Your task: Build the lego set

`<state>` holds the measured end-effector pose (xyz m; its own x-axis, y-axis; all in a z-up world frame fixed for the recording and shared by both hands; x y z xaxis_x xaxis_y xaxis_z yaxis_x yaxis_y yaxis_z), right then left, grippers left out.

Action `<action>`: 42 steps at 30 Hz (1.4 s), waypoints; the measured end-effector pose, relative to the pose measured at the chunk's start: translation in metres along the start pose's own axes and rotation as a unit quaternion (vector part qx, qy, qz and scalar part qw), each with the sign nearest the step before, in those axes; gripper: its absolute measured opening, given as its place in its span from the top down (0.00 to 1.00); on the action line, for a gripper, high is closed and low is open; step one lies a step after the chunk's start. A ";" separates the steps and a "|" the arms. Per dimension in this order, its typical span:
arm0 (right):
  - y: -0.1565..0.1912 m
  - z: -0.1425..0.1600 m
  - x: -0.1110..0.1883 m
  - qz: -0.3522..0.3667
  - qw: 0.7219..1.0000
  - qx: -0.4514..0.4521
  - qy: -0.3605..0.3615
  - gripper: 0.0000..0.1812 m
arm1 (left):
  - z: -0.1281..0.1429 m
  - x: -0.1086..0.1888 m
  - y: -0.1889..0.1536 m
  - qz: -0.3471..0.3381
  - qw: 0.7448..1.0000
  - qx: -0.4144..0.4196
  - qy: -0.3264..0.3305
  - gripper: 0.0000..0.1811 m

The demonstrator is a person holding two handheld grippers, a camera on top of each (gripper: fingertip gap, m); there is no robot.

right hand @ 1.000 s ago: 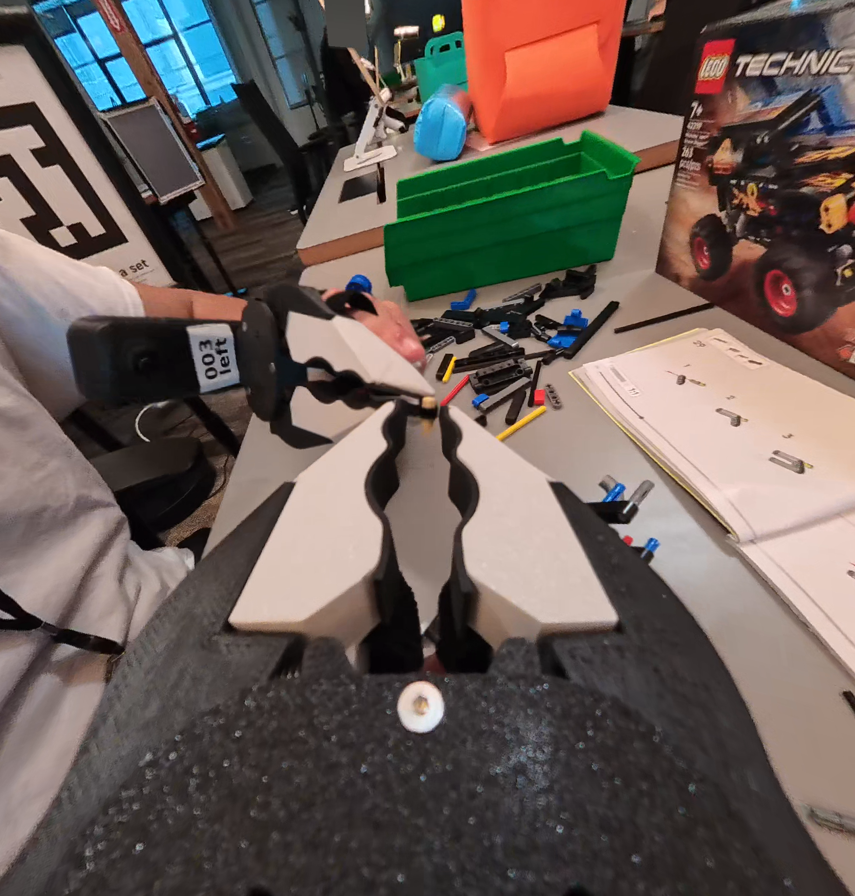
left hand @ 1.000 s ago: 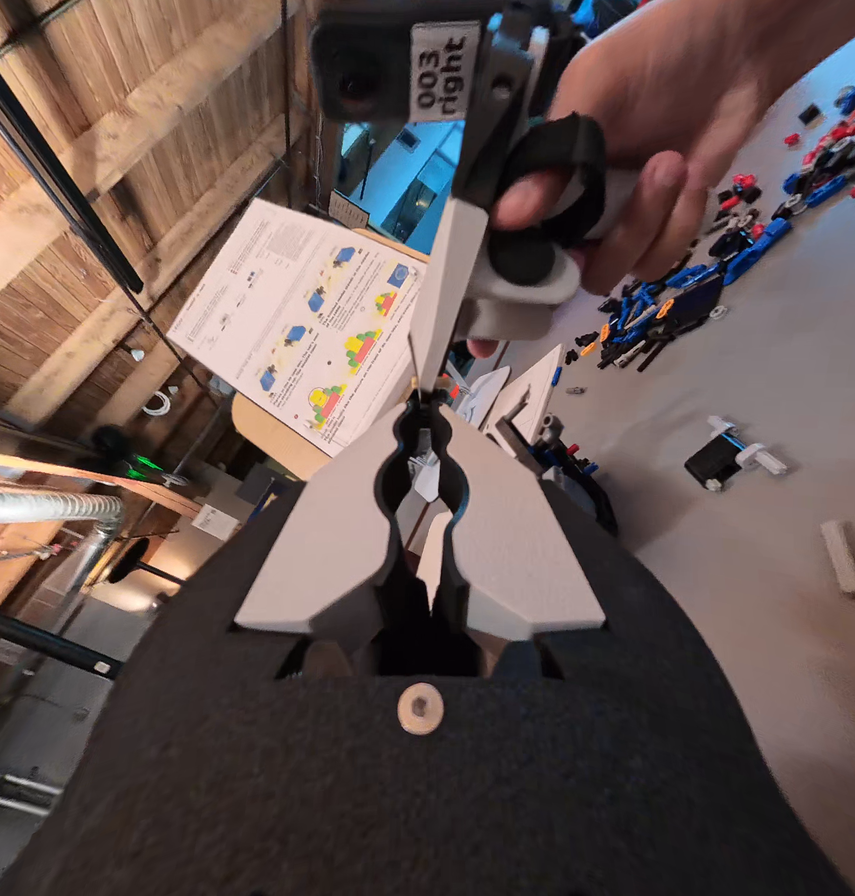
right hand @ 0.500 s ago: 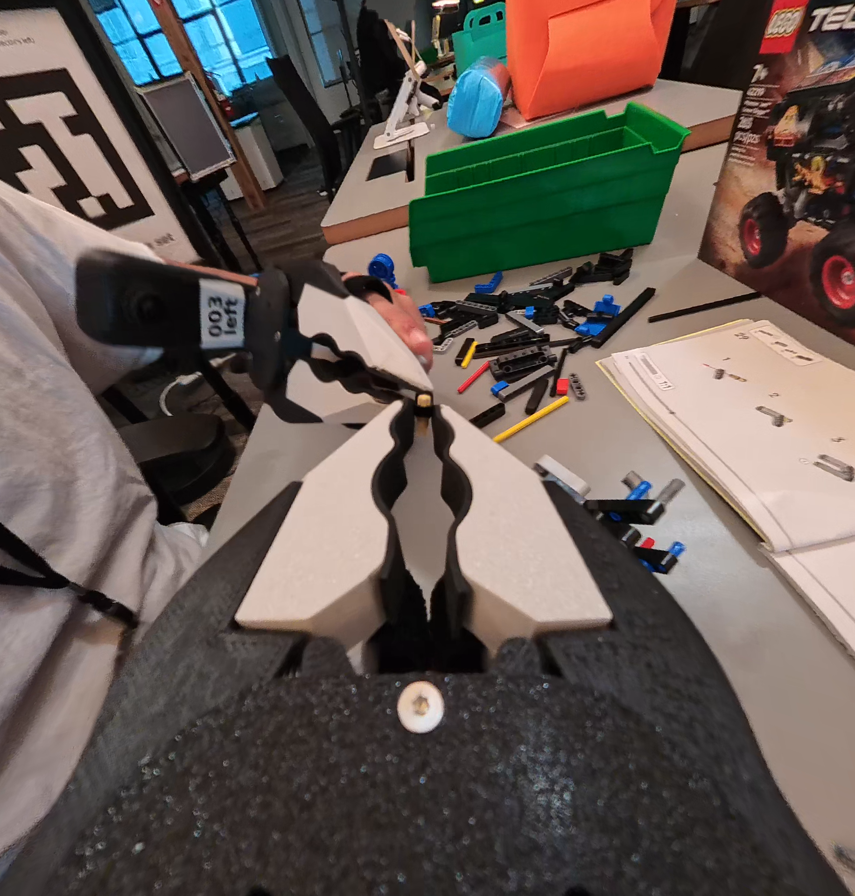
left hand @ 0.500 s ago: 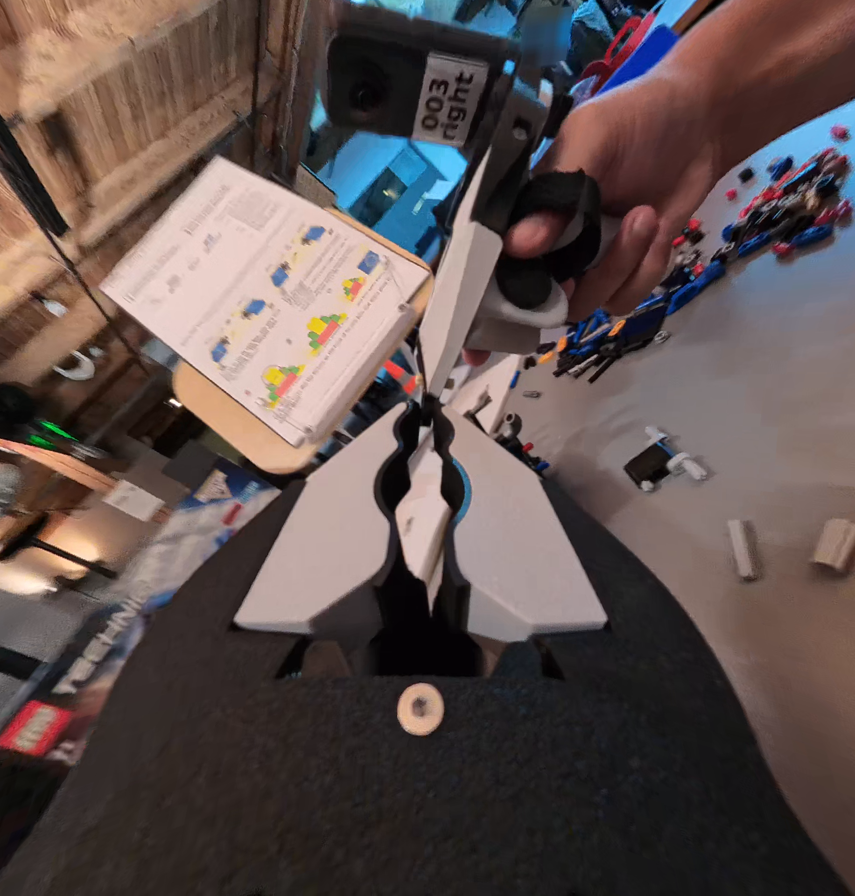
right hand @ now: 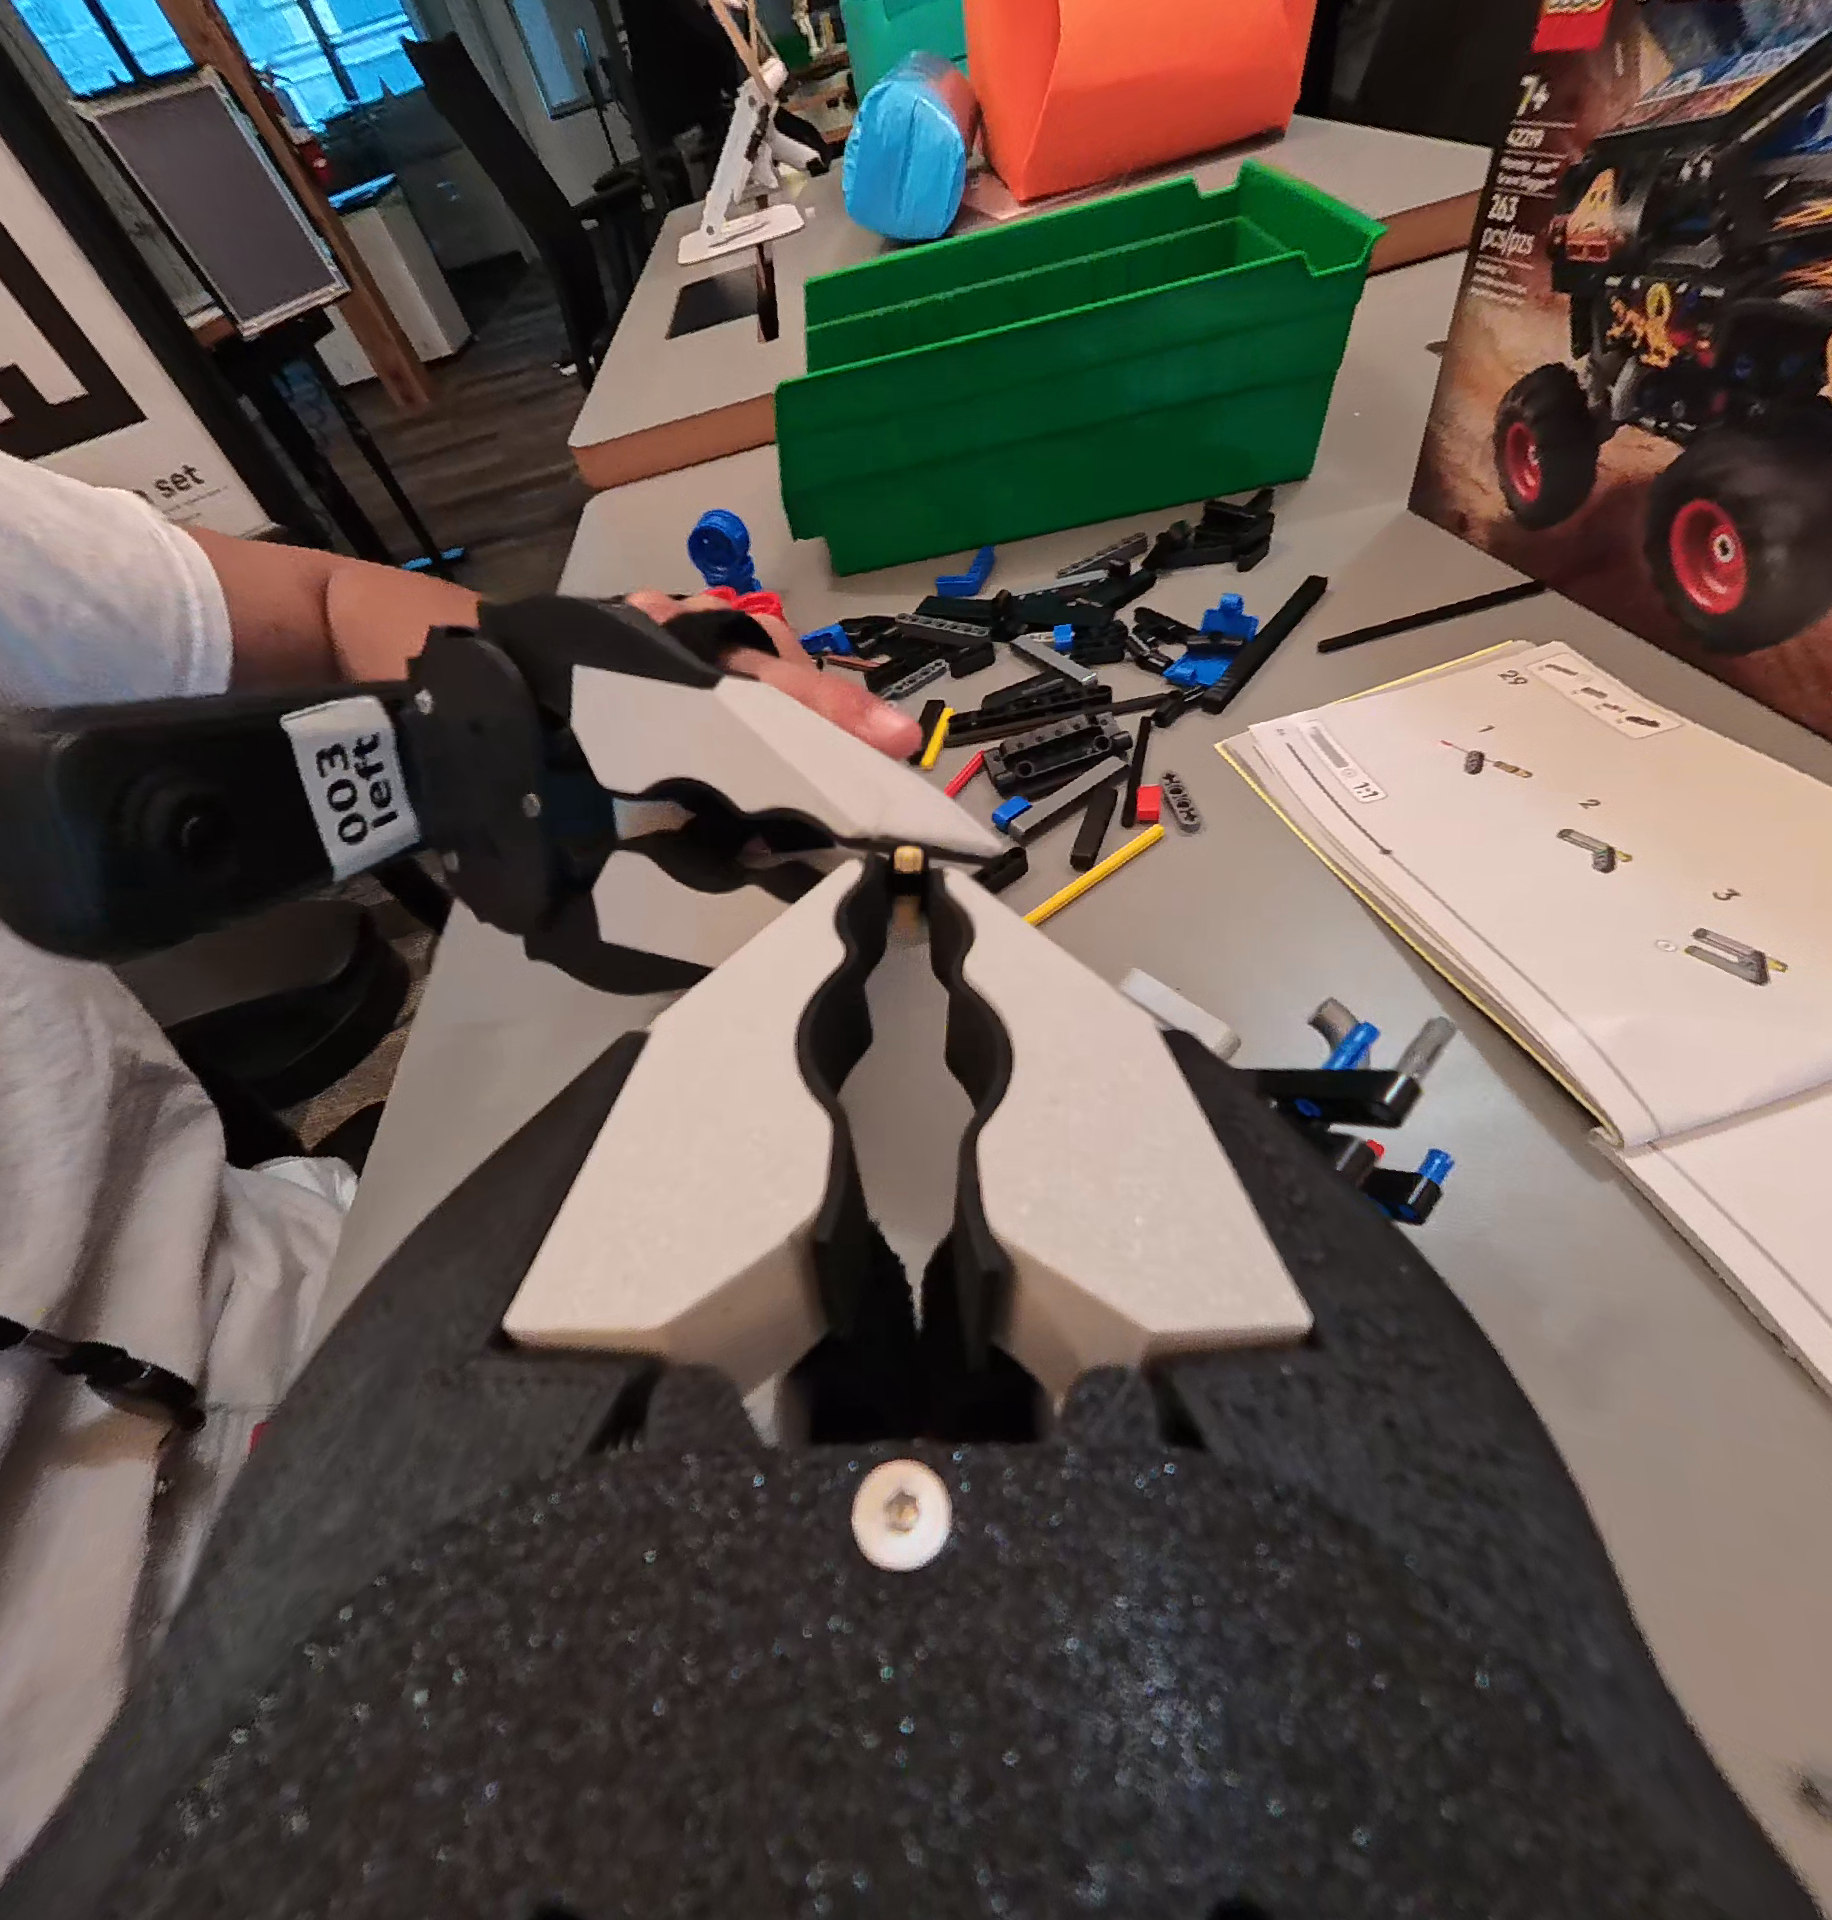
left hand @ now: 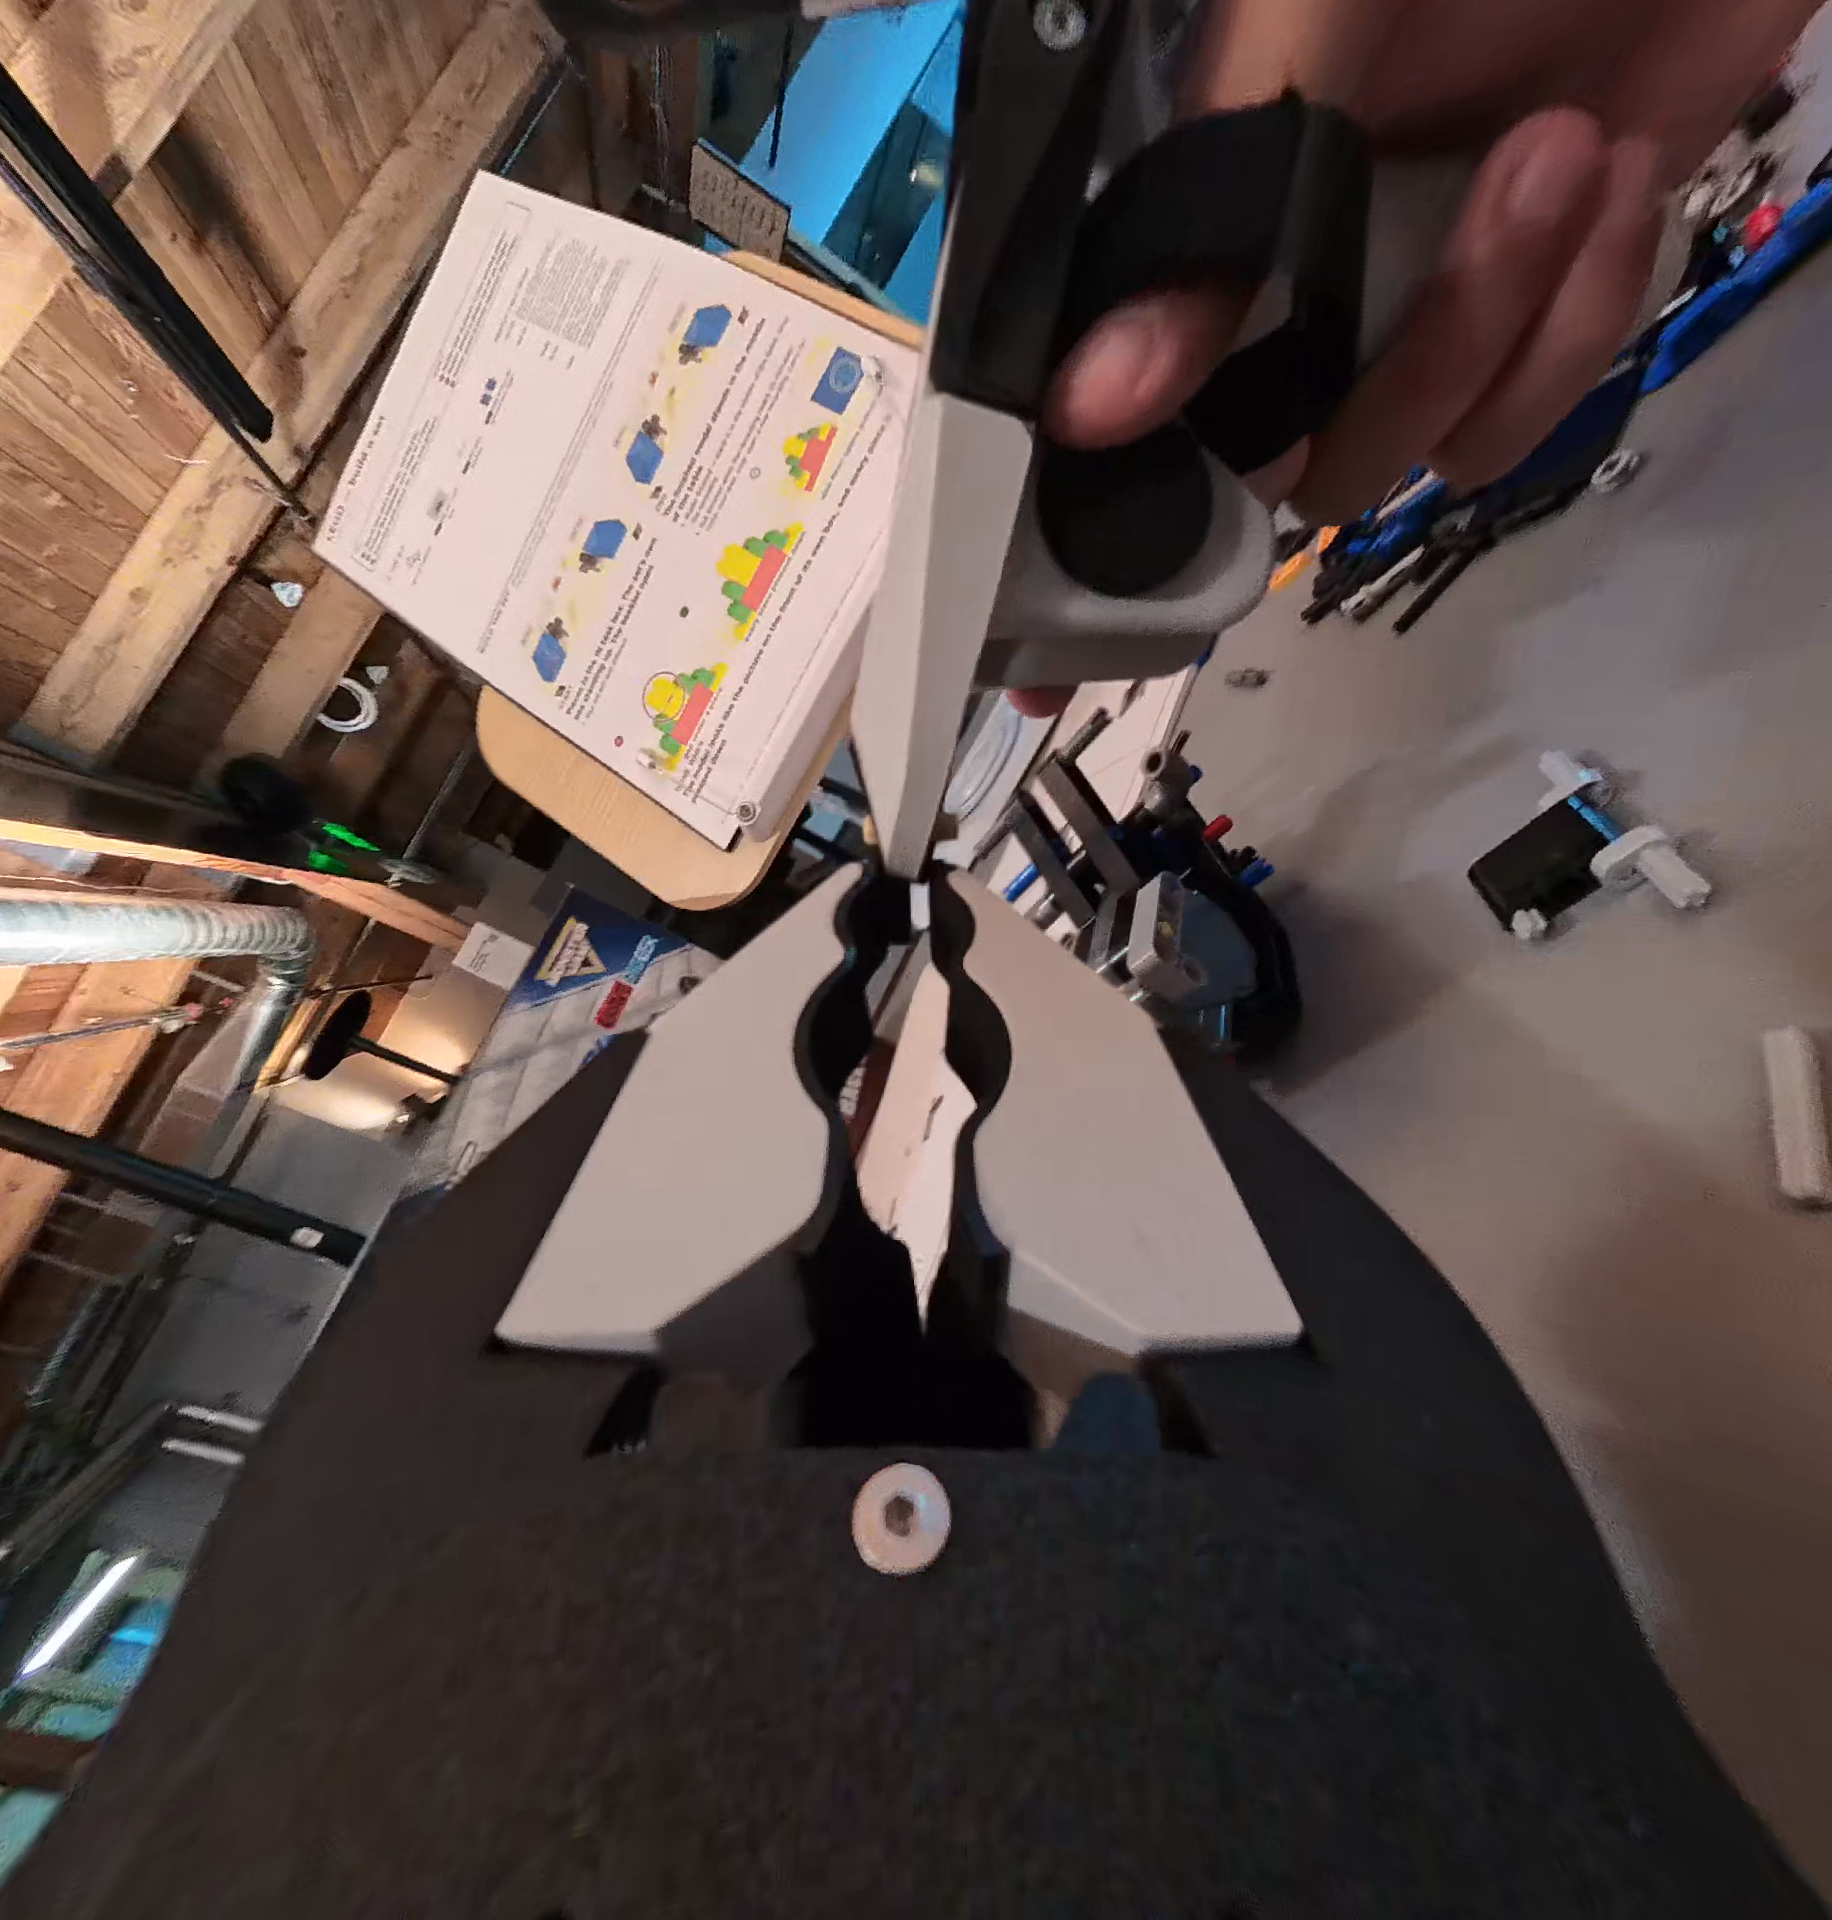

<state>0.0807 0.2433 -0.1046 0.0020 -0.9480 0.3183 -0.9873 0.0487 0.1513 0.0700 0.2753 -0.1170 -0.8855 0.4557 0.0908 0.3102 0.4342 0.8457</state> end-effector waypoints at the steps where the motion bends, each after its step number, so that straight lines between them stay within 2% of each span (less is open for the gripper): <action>1: 0.000 0.000 -0.001 0.007 1.000 0.004 0.002 0.96 | 0.001 -0.001 0.000 -0.008 1.000 -0.013 0.007 0.98; 5: 0.000 -0.001 -0.001 0.030 0.999 0.026 0.003 0.96 | 0.002 -0.001 0.001 -0.026 0.998 -0.043 0.022 0.99; 14: 0.000 0.001 -0.001 0.017 1.000 0.014 -0.001 0.96 | 0.003 -0.001 0.000 -0.018 0.999 -0.042 0.022 0.98; 16: -0.001 0.003 -0.001 0.011 1.000 0.016 0.005 0.96 | 0.002 -0.001 -0.002 -0.008 1.000 -0.017 0.012 0.98; 18: -0.001 0.005 0.002 0.004 0.999 0.032 0.010 0.96 | 0.001 -0.001 -0.005 0.045 0.997 0.054 -0.011 0.97; 21: 0.000 0.006 0.007 0.001 0.997 0.072 0.002 0.96 | 0.000 0.005 -0.006 0.152 0.969 0.188 -0.051 0.93; 25: 0.007 0.007 0.012 -0.025 0.993 0.112 -0.004 0.96 | -0.004 0.012 -0.011 0.296 0.888 0.339 -0.094 0.92; 27: 0.010 0.011 0.012 -0.030 0.992 0.126 0.008 0.96 | -0.007 0.015 -0.009 0.324 0.861 0.376 -0.113 0.96; 28: 0.012 0.012 0.012 -0.036 0.991 0.129 0.010 0.96 | -0.008 0.017 -0.010 0.332 0.857 0.376 -0.118 0.96; 34: 0.015 0.017 0.012 -0.050 0.989 0.136 0.019 0.96 | -0.007 0.015 -0.021 0.313 0.893 0.309 -0.099 0.97; 37: 0.007 0.013 0.010 -0.019 0.992 0.123 0.010 0.96 | -0.001 0.011 -0.014 0.281 0.906 0.304 -0.091 0.97; 40: 0.005 0.010 0.011 -0.015 0.993 0.117 0.002 0.96 | -0.001 0.012 -0.009 0.276 0.901 0.321 -0.098 0.97; 42: 0.008 0.009 0.012 -0.028 0.993 0.117 -0.005 0.97 | -0.003 0.013 -0.008 0.296 0.883 0.348 -0.108 0.97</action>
<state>0.0715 0.2292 -0.1082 0.0566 -0.9505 0.3055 -0.9956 -0.0767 -0.0545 0.0547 0.2756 -0.1205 -0.4341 0.8673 0.2436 0.9004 0.4086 0.1495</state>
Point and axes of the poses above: each gripper's, where its closed fingertips meet, x back along the fingers, z out of its underside, y = z × x across the jaws, the point moved 3 cm from there along x, back along the fingers, and after that the axes turned 8 degrees about z, right-handed, at the moved point
